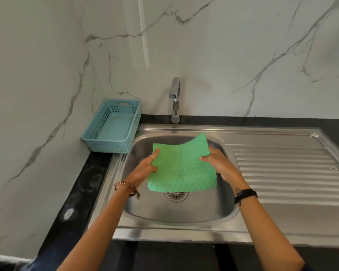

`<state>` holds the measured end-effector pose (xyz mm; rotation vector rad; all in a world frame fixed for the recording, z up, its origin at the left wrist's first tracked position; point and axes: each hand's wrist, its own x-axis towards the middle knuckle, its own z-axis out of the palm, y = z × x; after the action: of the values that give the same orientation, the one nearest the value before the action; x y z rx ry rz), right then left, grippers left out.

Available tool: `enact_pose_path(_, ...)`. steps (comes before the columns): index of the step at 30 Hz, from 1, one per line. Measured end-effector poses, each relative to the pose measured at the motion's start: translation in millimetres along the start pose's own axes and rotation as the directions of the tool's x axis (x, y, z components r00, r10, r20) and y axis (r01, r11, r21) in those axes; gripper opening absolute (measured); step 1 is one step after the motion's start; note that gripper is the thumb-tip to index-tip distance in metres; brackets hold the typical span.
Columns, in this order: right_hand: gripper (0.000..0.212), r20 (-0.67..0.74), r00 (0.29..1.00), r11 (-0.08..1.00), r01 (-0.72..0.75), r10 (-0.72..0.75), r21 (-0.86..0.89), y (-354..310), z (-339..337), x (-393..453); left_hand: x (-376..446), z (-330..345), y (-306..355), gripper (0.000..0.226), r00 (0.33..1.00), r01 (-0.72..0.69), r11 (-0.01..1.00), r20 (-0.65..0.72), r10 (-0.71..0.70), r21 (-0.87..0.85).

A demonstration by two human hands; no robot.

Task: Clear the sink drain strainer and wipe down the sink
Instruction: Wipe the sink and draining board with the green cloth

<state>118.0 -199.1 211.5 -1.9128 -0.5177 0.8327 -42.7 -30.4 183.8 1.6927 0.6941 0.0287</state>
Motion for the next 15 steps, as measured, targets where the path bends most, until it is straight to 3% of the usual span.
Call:
enact_pose_path(3,0.047,-0.044,0.989,0.971,0.132,-0.144,-0.199,-12,19,1,-4,14,22,0.09,0.983,-0.171,0.961,-0.022,0.18,0.218)
enact_pose_path(5,0.038,-0.014,0.983,0.982,0.182,-0.183,-0.053,-18,38,1,-5,31,38,0.099,0.942,-0.309,0.885,-0.012,0.334,0.347)
enact_pose_path(8,0.017,-0.013,0.993,0.961,0.116,-0.116,0.25,-22,61,1,-9,60,51,0.1,0.928,-0.315,0.843,-0.046,0.371,0.436)
enact_pose_path(11,0.013,-0.087,0.99,0.896,0.135,-0.108,0.423,-16,62,3,-13,74,51,0.1,0.939,-0.339,0.934,-0.027,0.344,0.11)
enact_pose_path(15,0.025,-0.035,0.997,0.857,0.075,-0.067,0.51,-14,47,4,-15,61,46,0.079,0.963,-0.27,0.903,-0.11,0.247,-0.335)
